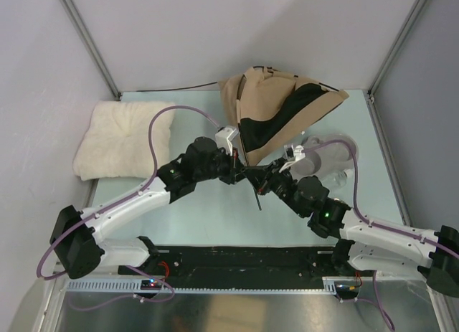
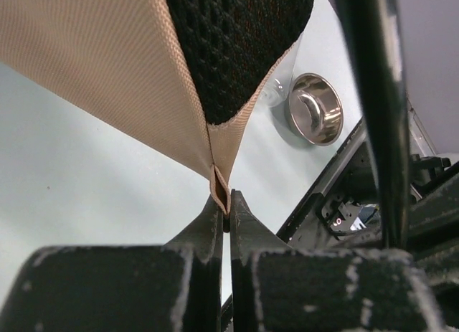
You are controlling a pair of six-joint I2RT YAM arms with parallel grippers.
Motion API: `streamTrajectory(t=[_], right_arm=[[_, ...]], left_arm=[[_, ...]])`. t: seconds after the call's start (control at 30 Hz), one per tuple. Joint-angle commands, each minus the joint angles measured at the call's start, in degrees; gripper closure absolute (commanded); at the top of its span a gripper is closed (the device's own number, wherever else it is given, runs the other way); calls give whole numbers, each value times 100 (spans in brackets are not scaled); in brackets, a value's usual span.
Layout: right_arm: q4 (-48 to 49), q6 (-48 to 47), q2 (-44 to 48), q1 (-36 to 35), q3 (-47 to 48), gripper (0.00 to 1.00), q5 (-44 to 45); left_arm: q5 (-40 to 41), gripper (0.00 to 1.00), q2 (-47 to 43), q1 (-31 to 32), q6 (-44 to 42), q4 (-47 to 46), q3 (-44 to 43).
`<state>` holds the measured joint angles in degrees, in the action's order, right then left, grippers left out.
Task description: Set up the pet tent
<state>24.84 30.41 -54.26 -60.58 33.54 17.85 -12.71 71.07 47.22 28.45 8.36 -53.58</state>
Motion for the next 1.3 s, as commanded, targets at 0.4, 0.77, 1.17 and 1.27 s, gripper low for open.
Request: streamTrajectory(t=[0.4, 0.77, 1.17, 1.27], right_arm=[[1902, 173, -522, 897, 458, 100, 123], [2719, 243, -787, 992, 530, 100, 260], [3452, 509, -1490, 1126, 992, 100, 252], [3614, 550, -1706, 1119, 1137, 100, 305]], left_arm=[[-1117, 100, -471, 194, 1440, 808, 434], [-988, 100, -808, 107, 2234, 805, 785], [-1364, 100, -916, -121, 2802, 745, 1049], [-1424, 100, -891, -125, 2858, 728, 1037]])
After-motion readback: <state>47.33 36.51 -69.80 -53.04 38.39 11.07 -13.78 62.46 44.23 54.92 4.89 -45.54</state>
